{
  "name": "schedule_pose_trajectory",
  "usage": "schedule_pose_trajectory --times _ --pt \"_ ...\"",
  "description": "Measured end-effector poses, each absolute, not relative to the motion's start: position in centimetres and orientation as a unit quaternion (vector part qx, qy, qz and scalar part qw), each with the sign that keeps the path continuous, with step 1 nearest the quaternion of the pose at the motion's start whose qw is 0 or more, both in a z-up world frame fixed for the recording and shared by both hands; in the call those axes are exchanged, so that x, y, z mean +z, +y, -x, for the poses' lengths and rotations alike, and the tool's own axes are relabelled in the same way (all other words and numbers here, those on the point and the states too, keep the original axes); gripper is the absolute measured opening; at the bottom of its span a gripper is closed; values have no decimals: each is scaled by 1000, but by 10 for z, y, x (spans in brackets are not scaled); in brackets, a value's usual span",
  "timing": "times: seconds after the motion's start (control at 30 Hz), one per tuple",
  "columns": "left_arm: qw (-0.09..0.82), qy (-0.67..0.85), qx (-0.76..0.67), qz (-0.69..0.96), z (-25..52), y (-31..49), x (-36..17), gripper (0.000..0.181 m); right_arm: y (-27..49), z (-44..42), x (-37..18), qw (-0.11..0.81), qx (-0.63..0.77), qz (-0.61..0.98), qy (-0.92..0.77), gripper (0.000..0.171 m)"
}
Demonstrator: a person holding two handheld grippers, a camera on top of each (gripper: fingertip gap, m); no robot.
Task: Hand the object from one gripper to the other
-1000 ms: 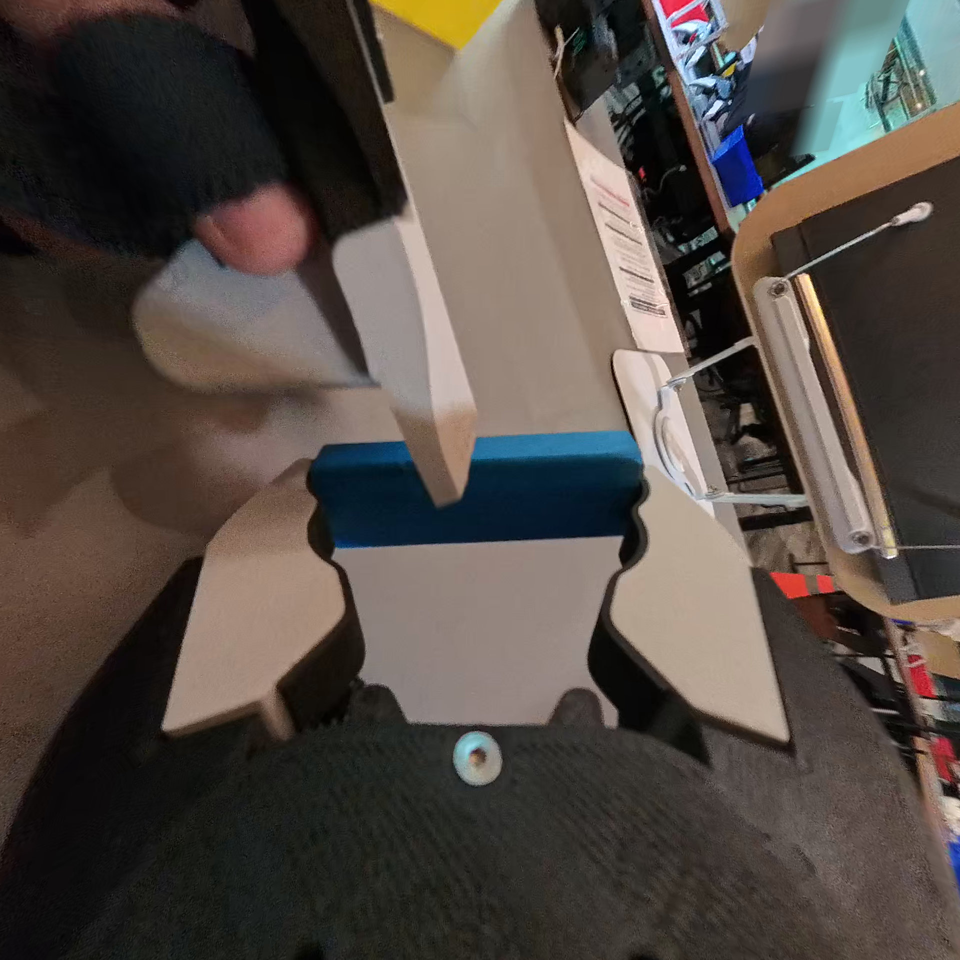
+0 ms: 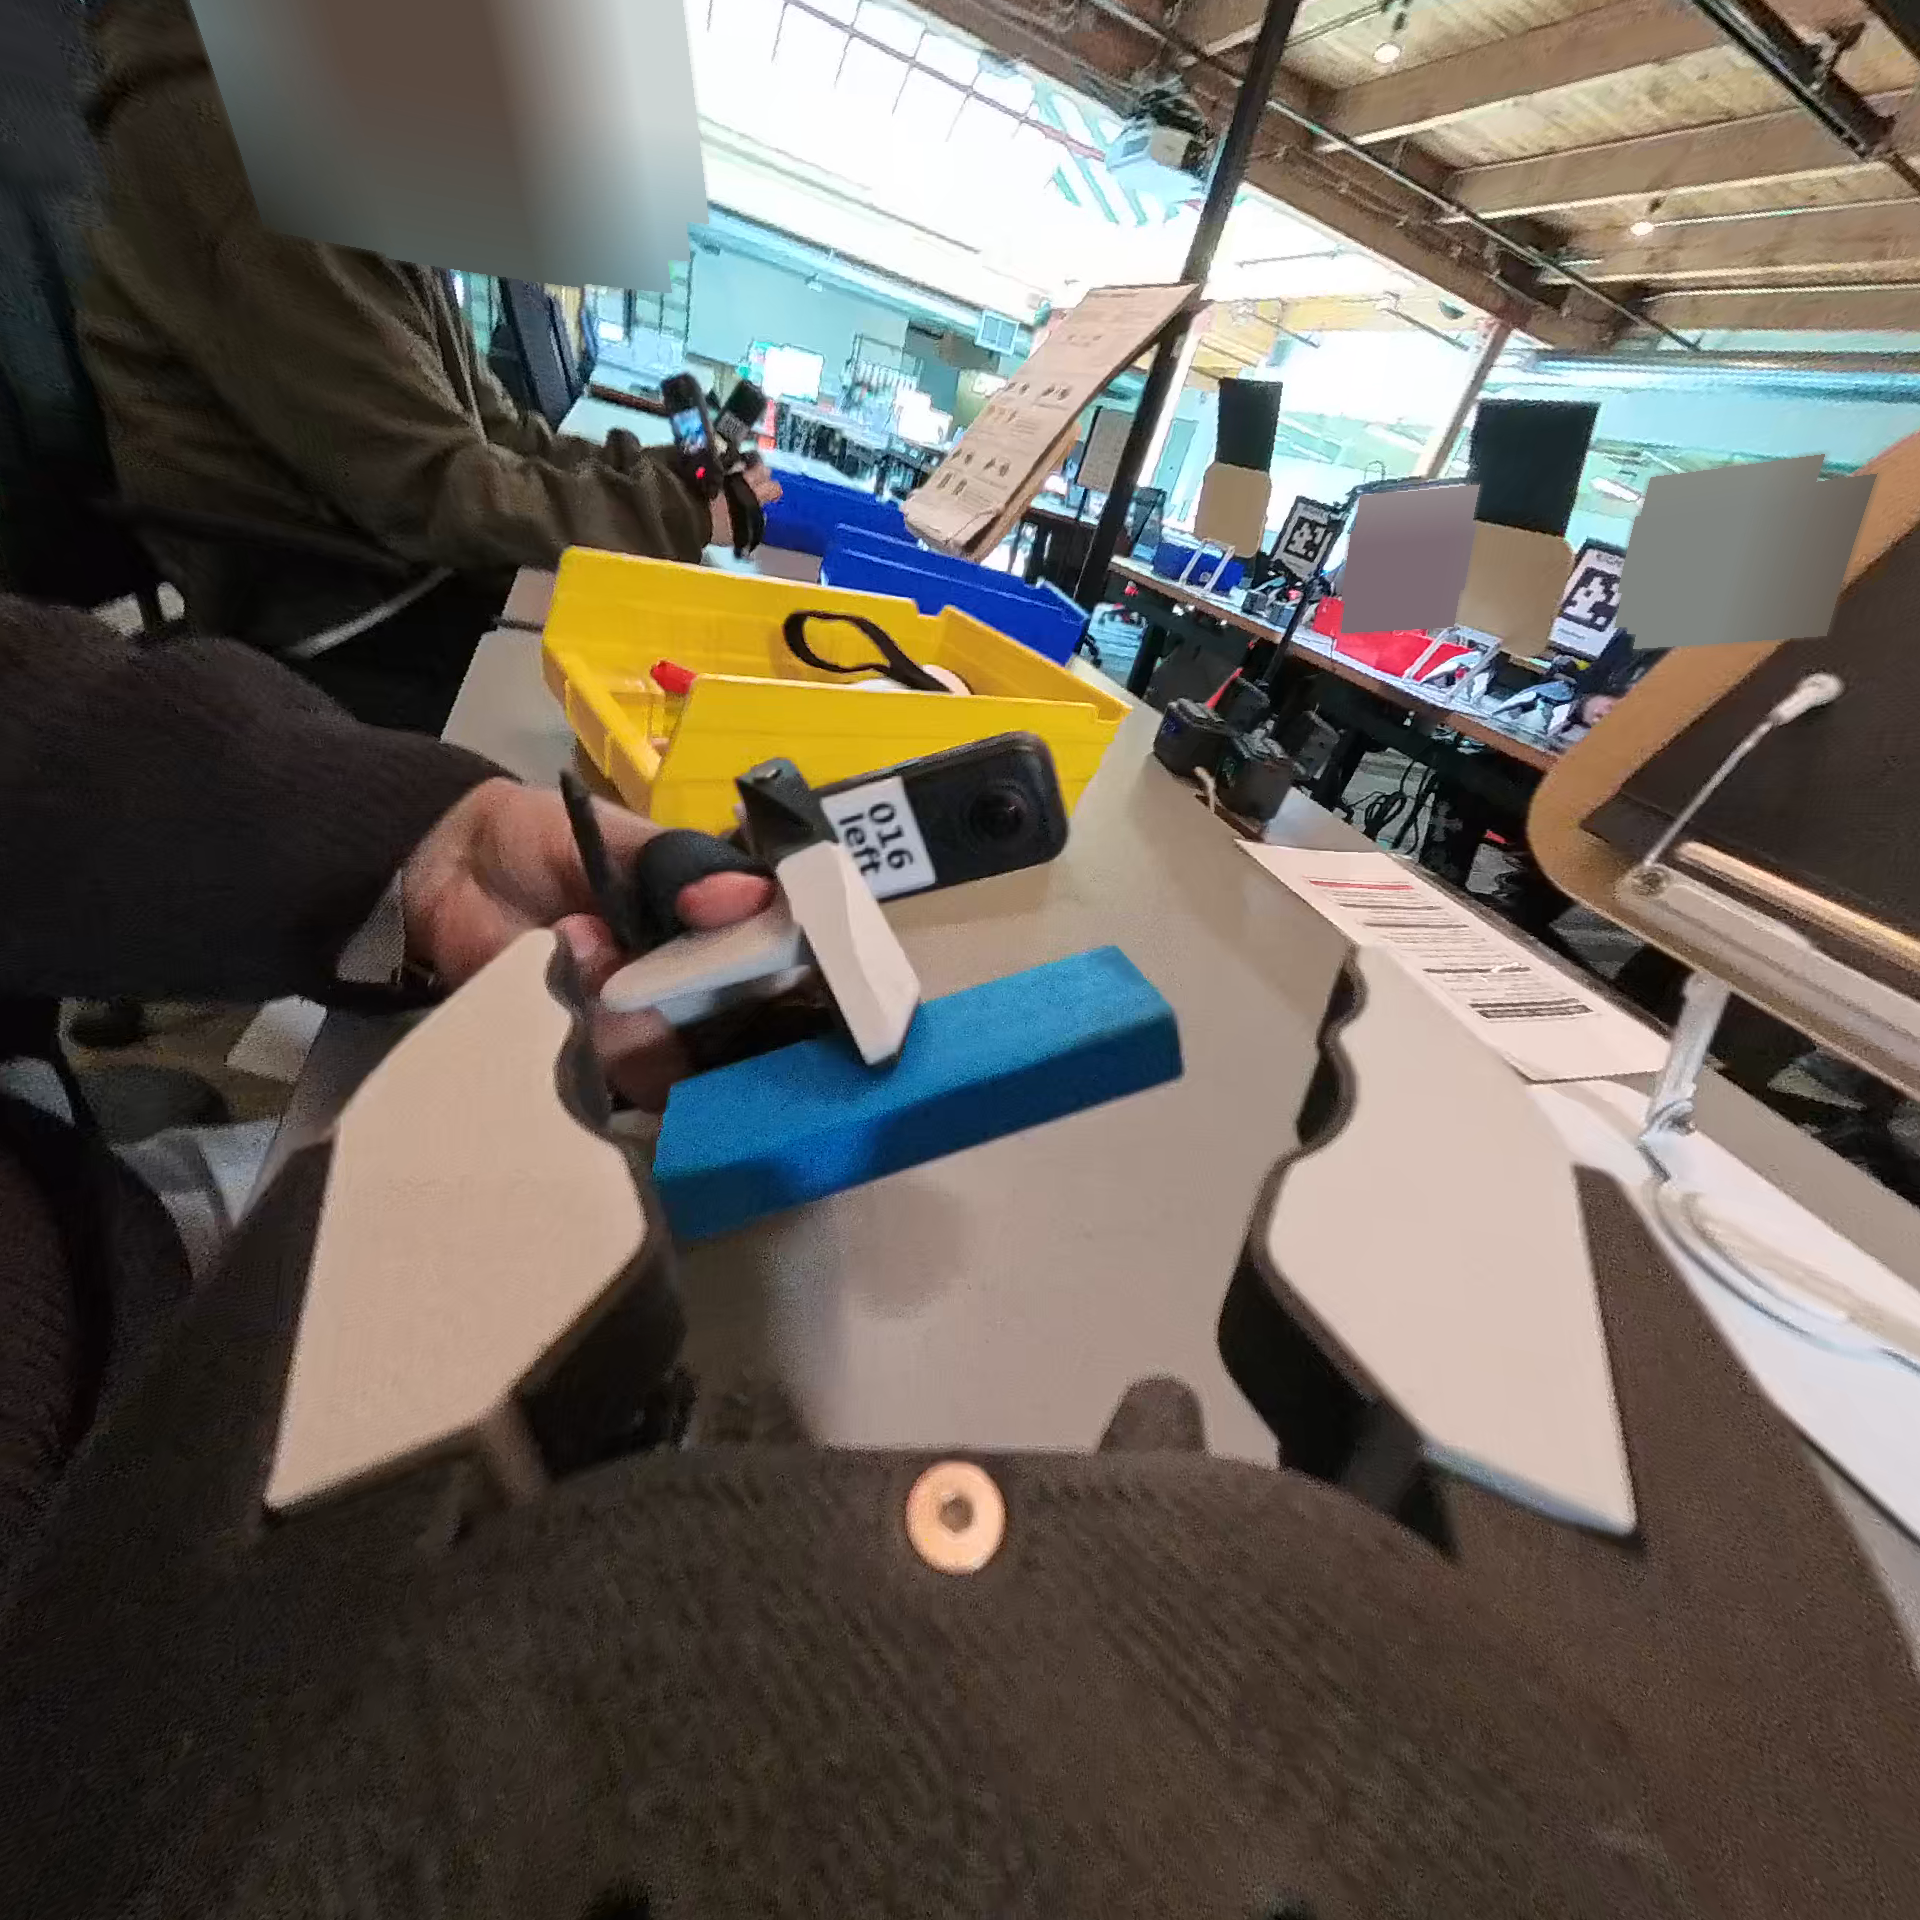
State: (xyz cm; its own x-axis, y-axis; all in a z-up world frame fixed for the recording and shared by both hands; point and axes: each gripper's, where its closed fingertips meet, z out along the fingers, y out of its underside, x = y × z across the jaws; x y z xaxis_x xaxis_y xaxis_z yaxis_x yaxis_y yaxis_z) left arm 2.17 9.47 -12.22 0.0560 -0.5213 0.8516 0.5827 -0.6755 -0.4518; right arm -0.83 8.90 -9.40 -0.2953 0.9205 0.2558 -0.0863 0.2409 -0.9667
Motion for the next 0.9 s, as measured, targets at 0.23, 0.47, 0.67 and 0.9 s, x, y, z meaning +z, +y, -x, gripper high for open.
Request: schedule_pose_trajectory --times 0.23,0.47,0.67,0.9 --pt "379 -19 -697 609 -22 90 -124 18 72 13 -122 478 448 312 -688 133" --pt "378 -7 -703 602 -25 88 -122 19 77 15 -122 497 420 315 -691 118" --pt "403 -34 -694 596 -18 95 -120 49 84 16 -121 498 417 332 -684 117" --pt "502 -98 -663 547 20 108 -103 74 94 13 -103 470 502 373 -623 117"
